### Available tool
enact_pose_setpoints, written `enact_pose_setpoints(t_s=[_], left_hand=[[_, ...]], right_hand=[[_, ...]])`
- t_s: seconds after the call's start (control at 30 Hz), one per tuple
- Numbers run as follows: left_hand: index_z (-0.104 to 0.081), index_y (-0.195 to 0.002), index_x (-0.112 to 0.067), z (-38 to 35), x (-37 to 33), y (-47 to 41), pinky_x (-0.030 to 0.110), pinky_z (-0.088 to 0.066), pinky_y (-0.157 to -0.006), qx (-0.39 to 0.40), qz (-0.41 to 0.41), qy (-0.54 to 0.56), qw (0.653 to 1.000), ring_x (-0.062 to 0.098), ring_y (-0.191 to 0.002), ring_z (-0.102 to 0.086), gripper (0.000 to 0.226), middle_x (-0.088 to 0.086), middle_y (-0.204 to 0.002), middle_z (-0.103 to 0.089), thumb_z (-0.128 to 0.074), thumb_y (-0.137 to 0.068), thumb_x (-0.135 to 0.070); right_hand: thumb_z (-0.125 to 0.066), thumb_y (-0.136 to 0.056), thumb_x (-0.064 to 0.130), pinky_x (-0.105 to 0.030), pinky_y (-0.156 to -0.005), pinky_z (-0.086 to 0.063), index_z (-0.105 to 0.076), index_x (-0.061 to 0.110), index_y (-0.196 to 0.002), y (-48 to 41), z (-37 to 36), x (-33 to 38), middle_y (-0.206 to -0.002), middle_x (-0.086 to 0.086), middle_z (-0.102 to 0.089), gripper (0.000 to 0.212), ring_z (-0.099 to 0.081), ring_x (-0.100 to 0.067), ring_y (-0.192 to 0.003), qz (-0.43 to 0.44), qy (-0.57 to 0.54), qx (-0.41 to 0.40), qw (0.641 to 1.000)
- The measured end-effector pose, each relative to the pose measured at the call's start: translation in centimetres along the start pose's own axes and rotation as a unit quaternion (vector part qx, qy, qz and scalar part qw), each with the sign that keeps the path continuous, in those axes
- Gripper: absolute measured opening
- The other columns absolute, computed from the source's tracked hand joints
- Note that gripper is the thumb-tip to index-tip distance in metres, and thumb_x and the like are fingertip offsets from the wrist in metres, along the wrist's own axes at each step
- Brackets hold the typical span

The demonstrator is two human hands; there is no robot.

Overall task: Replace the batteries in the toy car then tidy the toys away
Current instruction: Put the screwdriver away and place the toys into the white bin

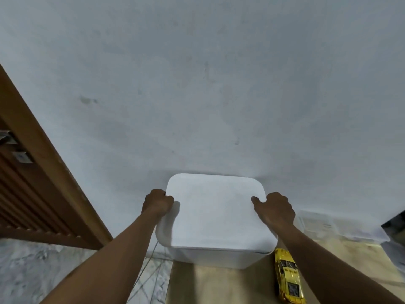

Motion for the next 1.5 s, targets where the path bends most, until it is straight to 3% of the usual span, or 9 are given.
enact_pose_setpoints(t_s=[0.17,0.27,0.4,0.8,0.97,1.03,1.23,1.37,1.5], left_hand=[[-0.058,-0.074,-0.01,0.3,-0.1,0.4,0.03,-0.044,-0.061,-0.002,0.005,0.029,1.0,0.025,-0.065,-0.05,0.007,0.008,-0.077,-0.059,-0.052,-0.076,-0.013],[-0.062,-0.076,-0.021,0.6,-0.5,0.3,0.041,-0.059,-0.08,-0.013,0.003,0.051,0.999,0.029,-0.084,-0.061,0.012,0.002,-0.085,-0.063,-0.054,-0.078,-0.014],[-0.06,-0.071,-0.025,0.1,-1.1,0.2,0.046,-0.058,-0.084,-0.007,-0.012,0.044,0.999,0.031,-0.094,-0.064,0.017,0.001,-0.086,-0.064,-0.053,-0.08,-0.013],[-0.069,-0.111,-0.022,-0.5,-0.5,-0.2,0.038,-0.052,-0.088,-0.041,0.002,0.037,0.998,0.029,-0.098,-0.06,0.034,0.003,-0.107,-0.067,-0.051,-0.083,-0.015],[-0.049,-0.141,-0.021,-1.7,0.4,-0.2,0.041,-0.047,-0.098,-0.041,-0.021,0.053,0.998,0.031,-0.116,-0.056,0.054,0.007,-0.126,-0.061,-0.047,-0.088,-0.012],[-0.052,-0.137,-0.021,-2.3,0.7,-0.2,0.039,-0.046,-0.094,-0.043,-0.033,0.053,0.997,0.031,-0.115,-0.056,0.05,0.007,-0.128,-0.061,-0.044,-0.09,-0.01],[-0.032,-0.15,-0.028,-2.8,0.4,-1.2,0.04,-0.042,-0.095,-0.032,-0.069,-0.024,0.997,0.035,-0.117,-0.054,0.052,0.01,-0.136,-0.05,-0.032,-0.099,-0.018],[-0.011,-0.156,-0.04,-3.4,0.6,-1.5,0.04,-0.041,-0.093,-0.021,-0.111,-0.079,0.991,0.036,-0.11,-0.056,0.054,0.011,-0.125,-0.053,-0.024,-0.105,-0.031],[-0.019,-0.154,-0.044,-3.7,1.3,-2.5,0.038,-0.041,-0.097,-0.023,-0.111,-0.049,0.992,0.032,-0.117,-0.056,0.05,0.007,-0.134,-0.057,-0.023,-0.105,-0.033]], right_hand=[[-0.057,-0.081,0.058,-0.031,-0.072,-0.05,-0.064,0.014,-0.09,-0.2,-0.1,-0.3,-0.086,0.0,-0.066,0.045,-0.065,-0.026,-0.081,-0.004,0.004,0.002,1.0],[-0.057,-0.085,0.056,-0.031,-0.073,-0.047,-0.063,0.013,-0.096,-0.3,-0.2,-0.7,-0.094,-0.002,-0.066,0.045,-0.065,-0.027,-0.089,-0.015,0.006,0.009,1.0],[-0.056,-0.086,0.058,-0.032,-0.076,-0.047,-0.065,0.012,-0.105,-0.5,-0.6,-1.7,-0.099,-0.002,-0.067,0.05,-0.065,-0.027,-0.092,-0.022,0.0,0.02,1.0],[-0.056,-0.089,0.059,-0.032,-0.078,-0.044,-0.064,0.012,-0.113,-0.8,-1.3,-1.9,-0.111,-0.004,-0.067,0.053,-0.064,-0.028,-0.103,0.012,-0.004,0.019,1.0],[-0.055,-0.088,0.061,-0.035,-0.081,-0.048,-0.064,0.013,-0.108,-1.0,-1.5,-2.0,-0.108,-0.004,-0.067,0.053,-0.064,-0.028,-0.1,0.012,-0.011,0.023,1.0],[-0.054,-0.089,0.061,-0.036,-0.085,-0.048,-0.063,0.013,-0.114,-0.9,-1.6,-2.0,-0.114,-0.004,-0.065,0.055,-0.062,-0.028,-0.106,0.012,-0.018,0.025,0.999],[-0.042,-0.097,0.057,-0.04,-0.1,-0.042,-0.024,0.024,-0.155,-0.5,-1.7,-1.1,-0.144,-0.007,-0.044,0.068,-0.05,-0.031,-0.128,0.062,-0.005,0.064,0.996],[-0.035,-0.099,0.059,-0.04,-0.096,-0.044,-0.013,0.026,-0.157,-0.8,-2.0,-0.5,-0.142,-0.009,-0.041,0.071,-0.054,-0.034,-0.122,0.079,0.029,0.078,0.993],[-0.033,-0.098,0.061,-0.04,-0.092,-0.046,-0.01,0.027,-0.157,-0.4,-2.6,-0.5,-0.138,-0.007,-0.041,0.071,-0.058,-0.035,-0.114,0.079,0.028,0.059,0.995]])
Point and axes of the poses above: each hand's wrist, its own y-axis away from the middle knuckle, its own z-axis out of the back of the hand, x = y × z, the point moved 1 cm from there along -y, towards the middle knuckle
